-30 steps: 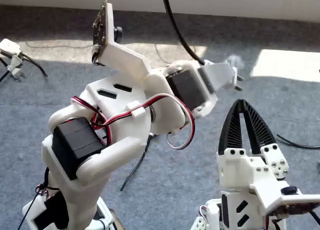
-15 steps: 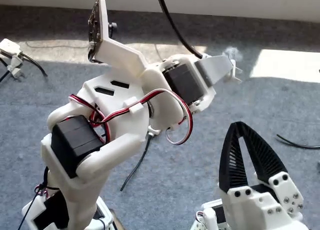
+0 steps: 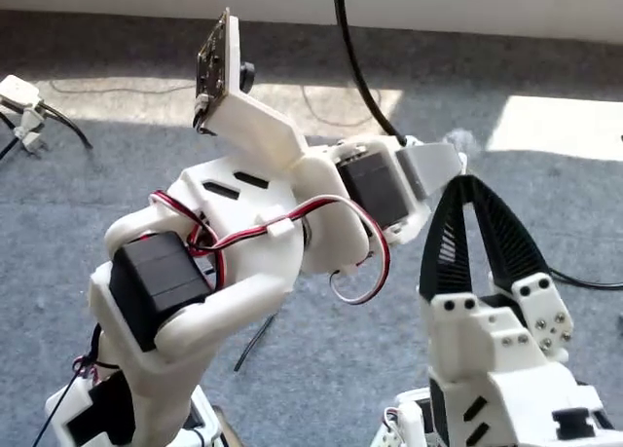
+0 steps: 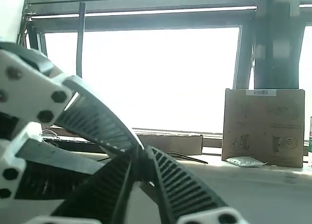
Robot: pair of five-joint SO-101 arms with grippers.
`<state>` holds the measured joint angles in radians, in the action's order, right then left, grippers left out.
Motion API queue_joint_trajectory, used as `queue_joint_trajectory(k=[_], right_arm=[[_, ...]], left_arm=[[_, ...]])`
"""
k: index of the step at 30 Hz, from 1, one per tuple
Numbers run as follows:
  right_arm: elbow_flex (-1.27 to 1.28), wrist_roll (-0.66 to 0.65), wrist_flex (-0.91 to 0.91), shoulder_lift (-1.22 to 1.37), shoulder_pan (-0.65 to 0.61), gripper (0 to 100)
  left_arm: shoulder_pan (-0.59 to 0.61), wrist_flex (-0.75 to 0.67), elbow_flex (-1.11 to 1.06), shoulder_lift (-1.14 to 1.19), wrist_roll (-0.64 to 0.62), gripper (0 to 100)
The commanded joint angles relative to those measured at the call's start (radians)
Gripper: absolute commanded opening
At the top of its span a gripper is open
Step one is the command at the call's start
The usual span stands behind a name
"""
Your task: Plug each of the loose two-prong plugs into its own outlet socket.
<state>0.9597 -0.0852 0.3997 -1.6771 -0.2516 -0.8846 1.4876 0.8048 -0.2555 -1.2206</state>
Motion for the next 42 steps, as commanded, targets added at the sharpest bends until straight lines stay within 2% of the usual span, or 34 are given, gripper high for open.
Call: queue_joint_trajectory(k=[1, 7, 12, 15, 21, 31, 39, 42], right_arm=[[0.070, 0.003, -0.124, 0.097, 0.062, 2.9], [0.153, 0.143, -0.240, 0.163, 0.189, 2.9], [0.147, 0.158, -0.229, 0.113, 0.222, 2.9], [0.085, 0.161, -0.137, 0.001, 0.205, 2.9], [-0.051, 0.153, 0.065, -0.165, 0.056, 2.9], [-0.286, 0.160, 0.257, -0.159, 0.051, 2.9], [-0.260, 0.153, 0.260, -0.153, 0.051, 2.9], [-0.191, 0.153, 0.206, -0.153, 0.051, 2.9]], left_arm=[[-0.019, 0.005, 0.005, -0.021, 0.000, 1], [-0.022, 0.003, 0.005, -0.021, 0.002, 1], [-0.018, -0.005, 0.001, -0.013, 0.002, 1], [-0.018, -0.006, 0.001, -0.010, 0.002, 1], [-0.018, -0.115, 0.001, -0.012, 0.000, 1], [0.008, -0.135, 0.002, -0.012, 0.000, 1], [0.002, -0.132, 0.004, -0.018, 0.000, 1], [0.002, -0.129, 0.004, -0.019, -0.041, 1]])
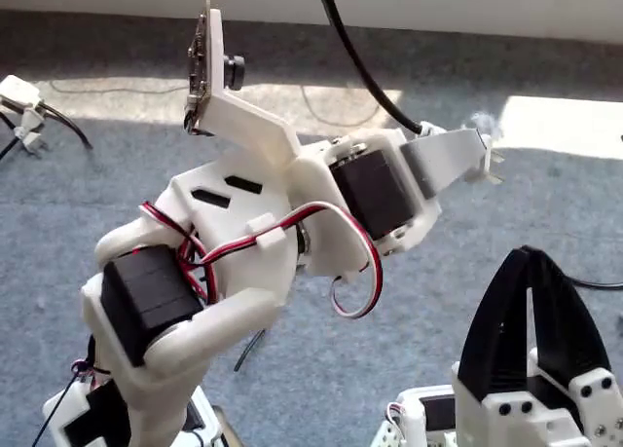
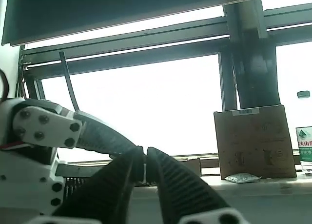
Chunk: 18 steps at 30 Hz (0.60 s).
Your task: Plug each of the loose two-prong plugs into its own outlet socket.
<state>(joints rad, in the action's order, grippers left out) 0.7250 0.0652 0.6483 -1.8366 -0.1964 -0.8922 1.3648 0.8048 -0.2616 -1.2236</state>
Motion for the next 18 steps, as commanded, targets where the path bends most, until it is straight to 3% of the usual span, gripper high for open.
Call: queue_joint_trajectory(k=[1, 11, 18], right_arm=[[0.077, 0.003, -0.070, 0.007, -0.004, 2.9], [0.325, 0.002, -0.361, 0.010, -0.001, 2.9], [0.355, -0.127, -0.481, 0.162, 0.004, 2.9]], left_arm=[[0.010, -0.005, 0.004, -0.013, -0.049, 1], [-0.004, 0.020, 0.004, -0.013, -0.049, 1], [-0.093, 0.104, 0.002, -0.015, -0.046, 1]])
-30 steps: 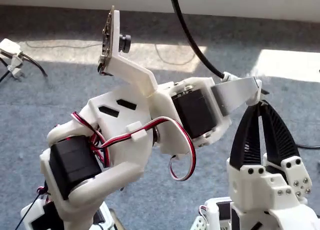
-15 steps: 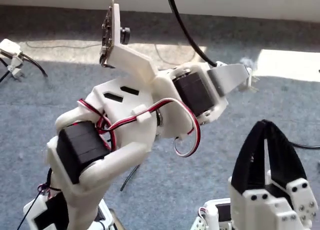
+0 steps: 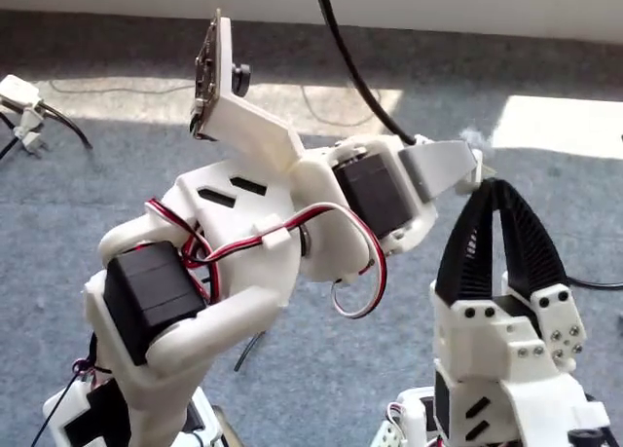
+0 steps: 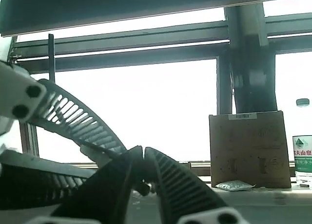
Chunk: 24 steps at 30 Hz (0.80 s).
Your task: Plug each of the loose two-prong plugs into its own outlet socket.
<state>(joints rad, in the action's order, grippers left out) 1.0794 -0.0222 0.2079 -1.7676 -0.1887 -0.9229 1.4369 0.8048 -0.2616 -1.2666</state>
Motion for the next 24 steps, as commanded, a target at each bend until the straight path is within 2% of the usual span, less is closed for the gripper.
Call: queue_joint_trajectory(k=[1, 6, 12, 19, 24], right_arm=[[-0.002, -0.051, -0.047, 0.120, 0.004, 2.9], [-0.022, -0.008, -0.068, 0.196, 0.079, 2.9], [-0.001, 0.035, -0.071, 0.245, 0.087, 2.9], [0.193, 0.035, -0.311, 0.259, 0.087, 2.9], [0.297, 0.035, -0.409, 0.260, 0.084, 2.9]], left_arm=[[-0.065, 0.032, 0.001, -0.015, -0.003, 1], [-0.068, 0.034, 0.002, -0.013, -0.003, 1], [-0.068, 0.034, 0.004, -0.015, -0.005, 1], [-0.070, 0.034, -0.001, -0.045, -0.008, 1], [-0.111, 0.034, -0.005, -0.093, -0.005, 1]])
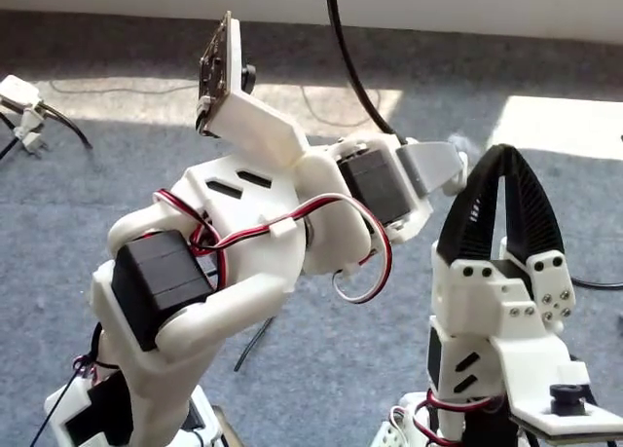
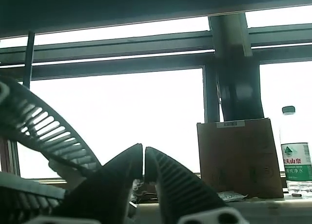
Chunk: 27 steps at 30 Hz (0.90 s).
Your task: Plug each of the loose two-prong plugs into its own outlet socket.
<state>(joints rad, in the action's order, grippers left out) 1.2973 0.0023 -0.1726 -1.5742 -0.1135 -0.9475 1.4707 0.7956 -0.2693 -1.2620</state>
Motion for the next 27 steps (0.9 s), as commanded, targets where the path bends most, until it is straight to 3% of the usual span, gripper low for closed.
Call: queue_joint_trajectory(k=[1, 6, 14, 19, 27], right_arm=[[0.093, 0.011, -0.045, 0.067, 0.008, 2.9], [0.105, 0.011, -0.085, 0.127, 0.010, 2.9], [0.053, 0.060, -0.268, 0.499, 0.062, 2.9], [0.008, 0.210, -0.252, 0.496, 0.193, 2.9], [-0.016, 0.216, -0.074, 0.326, 0.458, 2.9]], left_arm=[[-0.090, 0.000, -0.008, -0.090, -0.009, 1], [-0.110, -0.008, -0.108, -0.101, -0.009, 1], [-0.110, -0.009, -0.124, -0.101, -0.009, 1], [-0.094, -0.009, -0.128, -0.093, -0.008, 1], [0.068, -0.009, -0.133, -0.090, -0.008, 1]])
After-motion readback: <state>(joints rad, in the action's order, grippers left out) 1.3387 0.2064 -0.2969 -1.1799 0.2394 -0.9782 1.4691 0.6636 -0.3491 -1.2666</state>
